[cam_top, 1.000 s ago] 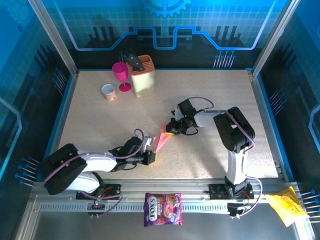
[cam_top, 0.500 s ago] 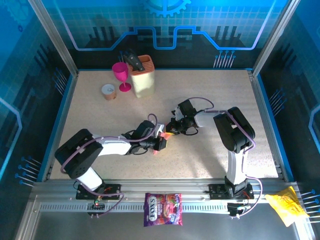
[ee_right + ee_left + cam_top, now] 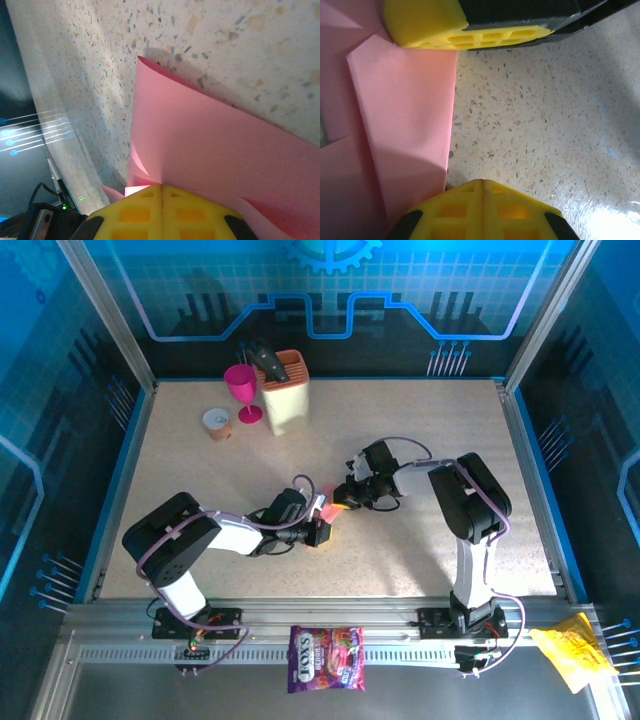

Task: Fold a paper plane with a square sheet of paper (pick it up from the middle)
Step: Fold the wing for the fifth time at the center of the table.

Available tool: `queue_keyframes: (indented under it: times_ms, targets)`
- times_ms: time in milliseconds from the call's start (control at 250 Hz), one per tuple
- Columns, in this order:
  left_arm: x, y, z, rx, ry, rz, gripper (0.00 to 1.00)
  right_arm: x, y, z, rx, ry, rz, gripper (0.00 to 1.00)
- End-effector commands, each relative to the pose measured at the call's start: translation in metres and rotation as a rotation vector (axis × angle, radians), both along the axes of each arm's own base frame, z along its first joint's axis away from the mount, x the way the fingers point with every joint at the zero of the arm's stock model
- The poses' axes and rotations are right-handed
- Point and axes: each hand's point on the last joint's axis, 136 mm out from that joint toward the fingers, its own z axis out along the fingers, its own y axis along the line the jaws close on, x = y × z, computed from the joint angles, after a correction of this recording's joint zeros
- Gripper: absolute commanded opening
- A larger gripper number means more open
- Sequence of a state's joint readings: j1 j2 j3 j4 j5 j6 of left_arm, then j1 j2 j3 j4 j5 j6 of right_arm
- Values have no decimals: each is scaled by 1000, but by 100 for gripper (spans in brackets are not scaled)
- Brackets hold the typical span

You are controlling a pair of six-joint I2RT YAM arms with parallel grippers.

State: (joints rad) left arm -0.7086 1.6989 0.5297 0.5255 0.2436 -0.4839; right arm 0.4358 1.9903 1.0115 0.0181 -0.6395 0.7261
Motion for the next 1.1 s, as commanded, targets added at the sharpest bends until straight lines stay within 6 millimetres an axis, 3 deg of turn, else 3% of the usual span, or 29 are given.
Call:
queue_keyframes:
  times_ms: [0,144,272,695,1095]
  targets:
    - [-32,30,-54,120,166,31,0,0,-64,-68,-227,98,-158,11]
    - [-35,32,-59,120,178,34,0,14,-69,-58,-183,69,-194,24]
    - [-36,33,-63,122,182,36,0,14,-72,-61,-170,82,-212,30]
    - [-40,37,-67,119,195,45,0,21,-100,-56,-247,165,-365,65]
    - [-43,38,-74,121,214,48,0,36,-122,-37,-33,198,-573,94]
